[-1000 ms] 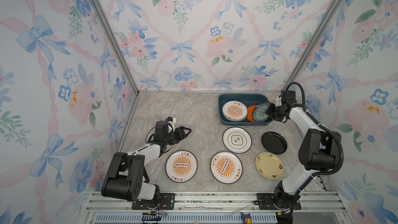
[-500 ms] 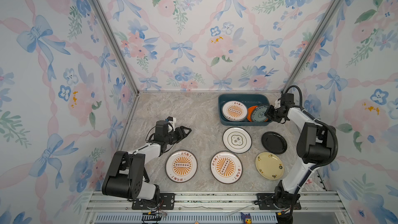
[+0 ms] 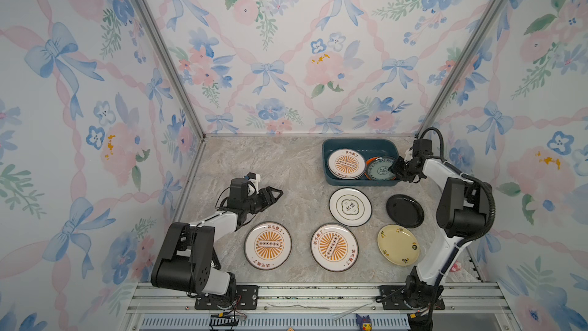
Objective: Place the plates into the plastic bin on the countertop
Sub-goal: Place the plate in the plastic bin.
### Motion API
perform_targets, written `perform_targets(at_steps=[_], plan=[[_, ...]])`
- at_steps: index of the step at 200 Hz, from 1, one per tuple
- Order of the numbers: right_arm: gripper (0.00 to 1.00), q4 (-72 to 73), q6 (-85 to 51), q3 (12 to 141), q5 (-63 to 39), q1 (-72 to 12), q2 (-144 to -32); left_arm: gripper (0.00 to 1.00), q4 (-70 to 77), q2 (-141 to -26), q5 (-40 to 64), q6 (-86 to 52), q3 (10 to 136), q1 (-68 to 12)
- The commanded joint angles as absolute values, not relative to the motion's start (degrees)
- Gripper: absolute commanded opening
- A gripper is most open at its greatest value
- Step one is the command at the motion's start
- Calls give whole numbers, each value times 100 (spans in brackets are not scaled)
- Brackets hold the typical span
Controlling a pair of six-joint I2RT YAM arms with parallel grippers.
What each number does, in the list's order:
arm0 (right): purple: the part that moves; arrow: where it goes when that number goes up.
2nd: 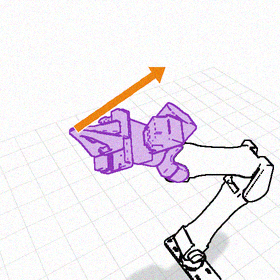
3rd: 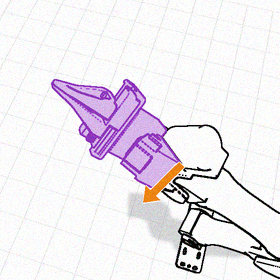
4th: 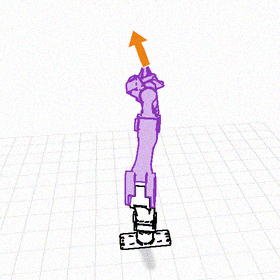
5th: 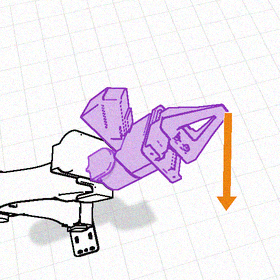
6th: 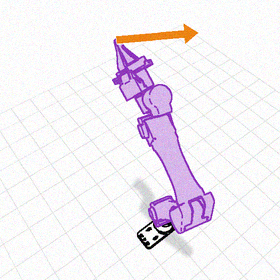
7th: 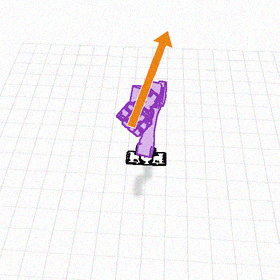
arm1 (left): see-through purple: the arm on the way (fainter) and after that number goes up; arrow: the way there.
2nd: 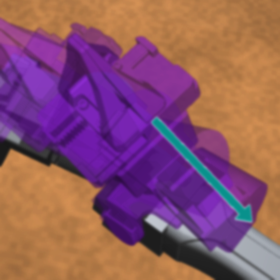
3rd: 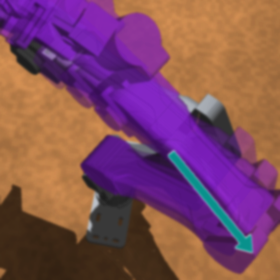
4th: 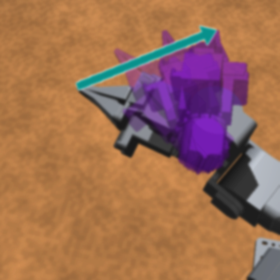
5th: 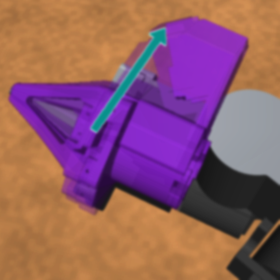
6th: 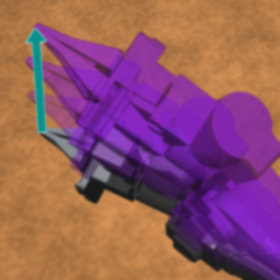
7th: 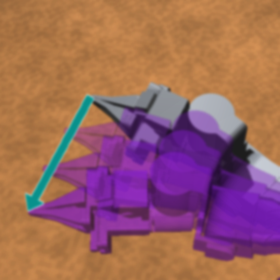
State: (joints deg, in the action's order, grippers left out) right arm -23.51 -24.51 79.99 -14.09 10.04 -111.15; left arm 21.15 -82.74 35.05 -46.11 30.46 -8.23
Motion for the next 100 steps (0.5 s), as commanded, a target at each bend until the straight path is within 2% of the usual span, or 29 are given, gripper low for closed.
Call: perform_targets(at_steps=[1,43,100], plan=[[44,-2780,-2365,8068,-1028,1031,-11082,65,2147,-8334,3582,-4457,3155,-861],[48,-3216,-2165,8254,-433,890,-10664,65,2144,-8341,3590,-4458,3173,-861],[50,-3656,-1904,8607,163,500,-10104,65,2144,-8341,3612,-4457,3175,-865]])
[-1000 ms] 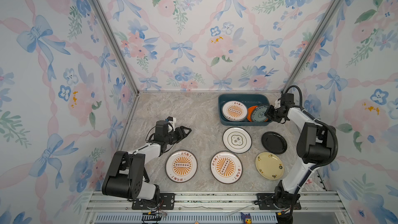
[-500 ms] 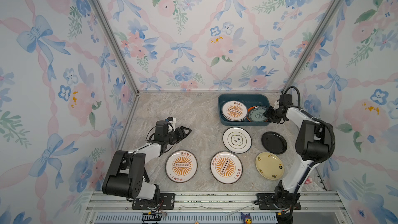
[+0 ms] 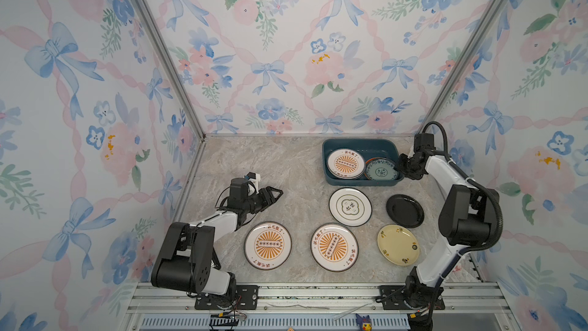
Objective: Place the plates into the plastic bin on the countertop
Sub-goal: Place the plate in the plastic bin.
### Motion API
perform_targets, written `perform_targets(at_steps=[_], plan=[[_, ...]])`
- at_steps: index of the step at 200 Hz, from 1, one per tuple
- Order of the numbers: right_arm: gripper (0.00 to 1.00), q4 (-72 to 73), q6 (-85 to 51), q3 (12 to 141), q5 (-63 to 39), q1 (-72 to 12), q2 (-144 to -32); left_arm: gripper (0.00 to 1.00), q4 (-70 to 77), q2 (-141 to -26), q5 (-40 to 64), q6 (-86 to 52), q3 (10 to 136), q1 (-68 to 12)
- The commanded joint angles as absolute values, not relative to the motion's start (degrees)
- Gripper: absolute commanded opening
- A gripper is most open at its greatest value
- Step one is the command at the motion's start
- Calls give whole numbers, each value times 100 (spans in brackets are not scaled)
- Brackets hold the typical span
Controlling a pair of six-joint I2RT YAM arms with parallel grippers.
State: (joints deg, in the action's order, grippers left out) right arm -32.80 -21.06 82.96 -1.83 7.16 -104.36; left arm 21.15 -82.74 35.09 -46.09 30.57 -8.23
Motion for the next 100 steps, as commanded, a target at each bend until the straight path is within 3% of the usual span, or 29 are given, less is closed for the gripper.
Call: perform_targets(at_steps=[1,53,100], plan=[[50,-3656,-1906,8610,152,487,-10101,65,2140,-8341,3612,-4456,3178,-863],[51,-3880,-1939,9038,-388,-108,-10283,65,2145,-8308,3652,-4457,3180,-870],[51,-3415,-2090,8411,-660,-608,-9782,65,1754,-8209,3628,-4115,3560,-1391]])
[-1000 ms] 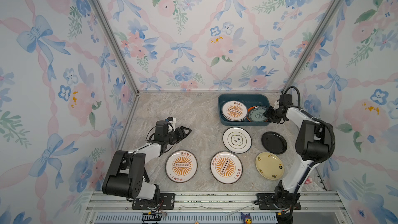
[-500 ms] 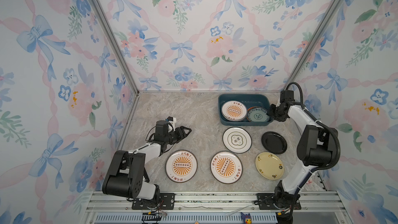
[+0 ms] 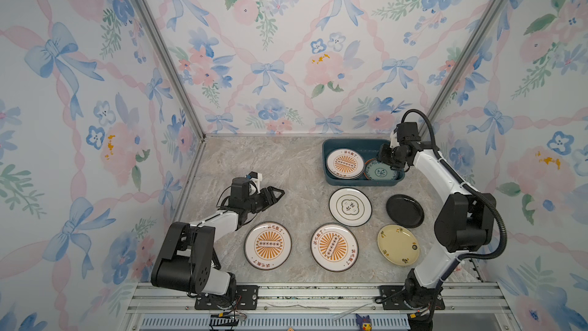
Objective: Place the plates into the plastic bin on the countertop
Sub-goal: Place the plate in the plastic bin, then pick up the plate from the center of the table.
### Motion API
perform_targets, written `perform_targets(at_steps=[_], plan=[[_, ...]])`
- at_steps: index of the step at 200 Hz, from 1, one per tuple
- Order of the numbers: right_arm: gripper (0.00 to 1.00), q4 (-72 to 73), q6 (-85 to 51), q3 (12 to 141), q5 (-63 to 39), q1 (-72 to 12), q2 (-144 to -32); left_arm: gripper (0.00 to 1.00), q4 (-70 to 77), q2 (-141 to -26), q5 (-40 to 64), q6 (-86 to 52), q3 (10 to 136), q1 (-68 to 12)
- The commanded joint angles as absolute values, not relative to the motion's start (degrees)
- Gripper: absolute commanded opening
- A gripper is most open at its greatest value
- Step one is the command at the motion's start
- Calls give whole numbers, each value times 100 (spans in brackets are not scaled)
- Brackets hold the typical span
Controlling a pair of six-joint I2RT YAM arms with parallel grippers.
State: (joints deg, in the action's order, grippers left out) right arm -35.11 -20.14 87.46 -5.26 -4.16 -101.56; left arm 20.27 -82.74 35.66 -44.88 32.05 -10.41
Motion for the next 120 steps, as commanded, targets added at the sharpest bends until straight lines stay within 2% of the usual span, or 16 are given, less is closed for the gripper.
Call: perform_targets(at_steps=[1,41,120], plan=[[51,-3408,-2091,8394,-664,-612,-9769,65,1730,-8209,3616,-4096,3569,-1416],[52,-3252,-2157,7661,-668,-729,-9166,66,912,-8517,3216,-3611,4482,-2521],[52,-3101,-2089,6929,-708,-729,-8544,64,1121,-9636,2575,-3912,4837,-3938]])
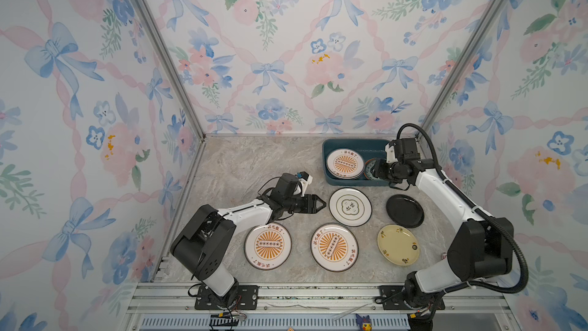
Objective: Place the plates into the plastic bin on the countertop
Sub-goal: Pick up the plate from the center of the table.
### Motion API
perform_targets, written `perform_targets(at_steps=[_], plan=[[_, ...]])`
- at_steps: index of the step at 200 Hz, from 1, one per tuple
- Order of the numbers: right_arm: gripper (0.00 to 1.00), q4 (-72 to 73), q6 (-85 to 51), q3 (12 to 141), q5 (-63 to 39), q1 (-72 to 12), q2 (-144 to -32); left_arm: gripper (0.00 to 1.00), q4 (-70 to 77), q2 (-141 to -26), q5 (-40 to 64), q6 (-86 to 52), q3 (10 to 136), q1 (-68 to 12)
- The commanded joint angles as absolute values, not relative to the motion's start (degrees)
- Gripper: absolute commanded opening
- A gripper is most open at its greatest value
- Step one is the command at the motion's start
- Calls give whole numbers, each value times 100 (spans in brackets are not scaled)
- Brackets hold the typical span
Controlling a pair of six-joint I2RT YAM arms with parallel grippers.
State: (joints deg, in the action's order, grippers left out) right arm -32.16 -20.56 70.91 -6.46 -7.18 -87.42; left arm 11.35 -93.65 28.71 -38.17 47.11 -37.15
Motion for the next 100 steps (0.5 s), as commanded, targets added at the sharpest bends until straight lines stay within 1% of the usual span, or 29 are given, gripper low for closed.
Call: perform_targets(at_steps=[1,23,62,100], plan=[[52,-3097,-2091,6923,-714,-729,-8539,64,1127,-9656,2571,-3916,4840,-3947],[52,-3051,-2082,6826,-761,-720,-8461,64,1177,-9938,2410,-3990,4953,-4094],[53,-2910,-2122,6604,-846,-711,-8359,63,1213,-10403,2235,-4112,5247,-4131],[53,-2808,-2122,6436,-868,-674,-8306,60,1255,-10784,2132,-4221,5529,-4152]])
